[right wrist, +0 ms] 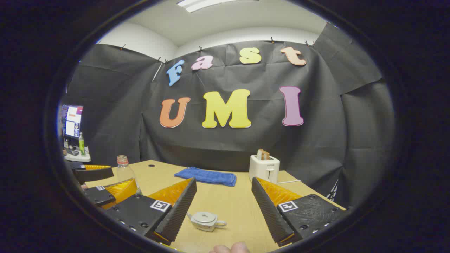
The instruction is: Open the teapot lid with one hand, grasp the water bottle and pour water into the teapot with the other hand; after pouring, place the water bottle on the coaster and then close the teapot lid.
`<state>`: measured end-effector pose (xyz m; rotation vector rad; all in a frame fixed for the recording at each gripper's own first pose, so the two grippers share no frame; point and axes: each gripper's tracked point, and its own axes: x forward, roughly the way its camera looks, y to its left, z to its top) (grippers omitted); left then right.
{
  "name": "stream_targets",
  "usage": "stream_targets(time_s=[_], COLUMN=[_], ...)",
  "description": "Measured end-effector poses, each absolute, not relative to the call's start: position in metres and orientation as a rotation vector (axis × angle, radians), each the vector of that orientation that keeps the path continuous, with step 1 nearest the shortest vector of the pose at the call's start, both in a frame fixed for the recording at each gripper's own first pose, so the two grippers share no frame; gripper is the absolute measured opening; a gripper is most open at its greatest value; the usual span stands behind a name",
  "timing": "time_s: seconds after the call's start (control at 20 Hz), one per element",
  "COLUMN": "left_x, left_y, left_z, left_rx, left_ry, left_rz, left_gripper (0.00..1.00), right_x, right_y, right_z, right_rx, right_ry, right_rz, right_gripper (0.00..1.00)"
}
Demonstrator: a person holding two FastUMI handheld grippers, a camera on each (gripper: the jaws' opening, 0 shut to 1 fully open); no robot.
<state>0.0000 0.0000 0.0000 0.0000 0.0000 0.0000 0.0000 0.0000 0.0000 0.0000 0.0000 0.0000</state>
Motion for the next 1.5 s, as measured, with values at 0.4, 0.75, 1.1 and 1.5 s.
stream_targets(time_s=[0.4,0.75,1.1,1.5], left_x=[0.002,0.003,0.003,-0.001], left_y=[0.007,0.010,0.010,0.014], left_z=[-0.003,-0.004,-0.006,0.000], left_rx=[-0.019,-0.020,-0.021,-0.028], left_ry=[0.010,0.018,0.027,0.021], left_rz=[0.013,0.024,0.021,0.032], left_gripper=[0.99,0.99,0.99,0.99], right_x=[0.001,0.004,0.011,0.029], right_y=[-0.004,-0.007,0.001,0.014], right_z=[-0.019,-0.021,-0.037,-0.075], right_rx=[0.013,0.003,-0.003,-0.023], right_ry=[0.053,0.065,0.103,0.167], right_rz=[-0.015,-0.041,-0.020,0.001], right_gripper=[0.95,0.95,0.95,0.97])
